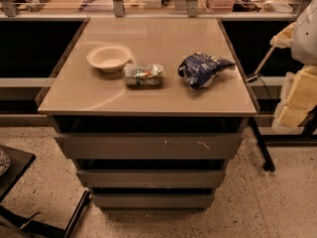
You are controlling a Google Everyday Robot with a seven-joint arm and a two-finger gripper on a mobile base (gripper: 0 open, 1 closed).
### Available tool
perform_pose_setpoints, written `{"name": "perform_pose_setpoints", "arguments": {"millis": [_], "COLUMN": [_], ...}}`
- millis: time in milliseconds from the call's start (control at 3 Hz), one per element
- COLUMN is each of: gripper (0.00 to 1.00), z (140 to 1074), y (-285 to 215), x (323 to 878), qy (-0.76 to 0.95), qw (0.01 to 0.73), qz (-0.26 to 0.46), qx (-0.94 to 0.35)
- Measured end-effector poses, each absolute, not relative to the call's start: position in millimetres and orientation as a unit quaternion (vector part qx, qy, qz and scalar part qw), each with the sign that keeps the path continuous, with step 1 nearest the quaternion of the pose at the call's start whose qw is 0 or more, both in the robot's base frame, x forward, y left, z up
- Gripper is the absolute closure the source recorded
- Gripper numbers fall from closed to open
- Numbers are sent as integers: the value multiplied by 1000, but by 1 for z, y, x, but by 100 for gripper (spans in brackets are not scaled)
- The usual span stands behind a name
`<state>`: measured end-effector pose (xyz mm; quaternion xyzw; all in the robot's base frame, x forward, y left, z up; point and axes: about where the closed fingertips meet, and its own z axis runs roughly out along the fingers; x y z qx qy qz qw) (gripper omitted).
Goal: Open top drawer
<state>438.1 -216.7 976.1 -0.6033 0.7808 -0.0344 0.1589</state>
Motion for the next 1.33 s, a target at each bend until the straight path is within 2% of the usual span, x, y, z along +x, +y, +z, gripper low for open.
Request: {"name": "perform_pose_setpoints", "arguments": {"millis": [667, 1333], "gripper": [0, 0], "z": [969, 846], "y": [-217, -205], "x": [437, 420], "qy": [780, 778], "qw": [166, 195], "qz": [-29, 81], "qx": [-603, -591]}}
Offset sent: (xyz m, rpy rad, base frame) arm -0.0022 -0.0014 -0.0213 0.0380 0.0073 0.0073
